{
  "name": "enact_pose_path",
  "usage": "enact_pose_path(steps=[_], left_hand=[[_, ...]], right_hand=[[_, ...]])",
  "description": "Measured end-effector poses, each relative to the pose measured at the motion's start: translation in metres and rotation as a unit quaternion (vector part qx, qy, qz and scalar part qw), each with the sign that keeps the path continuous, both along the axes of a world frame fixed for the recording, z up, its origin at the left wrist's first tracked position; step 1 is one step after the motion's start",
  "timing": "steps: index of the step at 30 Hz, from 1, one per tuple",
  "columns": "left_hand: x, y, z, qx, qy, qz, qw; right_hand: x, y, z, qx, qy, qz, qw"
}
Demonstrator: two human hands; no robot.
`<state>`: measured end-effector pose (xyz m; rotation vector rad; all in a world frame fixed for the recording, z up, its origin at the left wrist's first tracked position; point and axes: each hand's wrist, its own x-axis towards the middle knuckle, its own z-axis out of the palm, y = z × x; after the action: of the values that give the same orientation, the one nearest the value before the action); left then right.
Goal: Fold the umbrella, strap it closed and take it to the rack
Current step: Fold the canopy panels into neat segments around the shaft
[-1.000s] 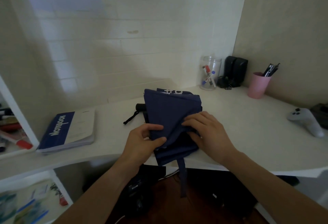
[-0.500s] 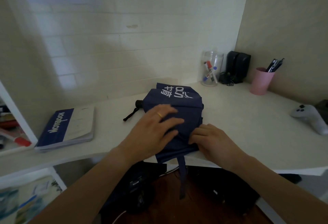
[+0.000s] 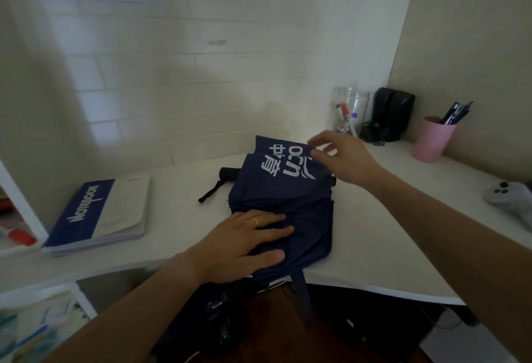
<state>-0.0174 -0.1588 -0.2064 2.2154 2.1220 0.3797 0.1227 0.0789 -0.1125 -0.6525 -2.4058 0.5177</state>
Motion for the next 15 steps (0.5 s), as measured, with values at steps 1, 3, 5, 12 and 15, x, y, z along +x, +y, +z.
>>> enact_pose_path(steps=[1, 3, 5, 12, 15], left_hand=[[-0.001, 0.002, 0.000, 0.008, -0.049, 0.004, 0.999], [-0.002, 0.004, -0.001, 0.023, -0.089, 0.008, 0.996], [-0.004, 0.003, -0.006, 0.036, -0.061, 0.002, 0.998], [-0.004, 0.002, -0.010, 0.078, 0.003, -0.024, 0.997], [-0.004, 0.002, -0.011, 0.087, 0.010, -0.024, 0.996]], right_hand=[[-0.012, 0.009, 0.004, 0.013, -0.060, 0.000, 0.998], [-0.032, 0.022, 0.009, 0.058, -0.185, -0.016, 0.981], [-0.047, 0.033, 0.007, 0.065, -0.266, -0.028, 0.961], [-0.058, 0.049, -0.002, 0.045, -0.201, -0.021, 0.978], [-0.042, 0.038, 0.007, 0.015, -0.084, 0.002, 0.996]])
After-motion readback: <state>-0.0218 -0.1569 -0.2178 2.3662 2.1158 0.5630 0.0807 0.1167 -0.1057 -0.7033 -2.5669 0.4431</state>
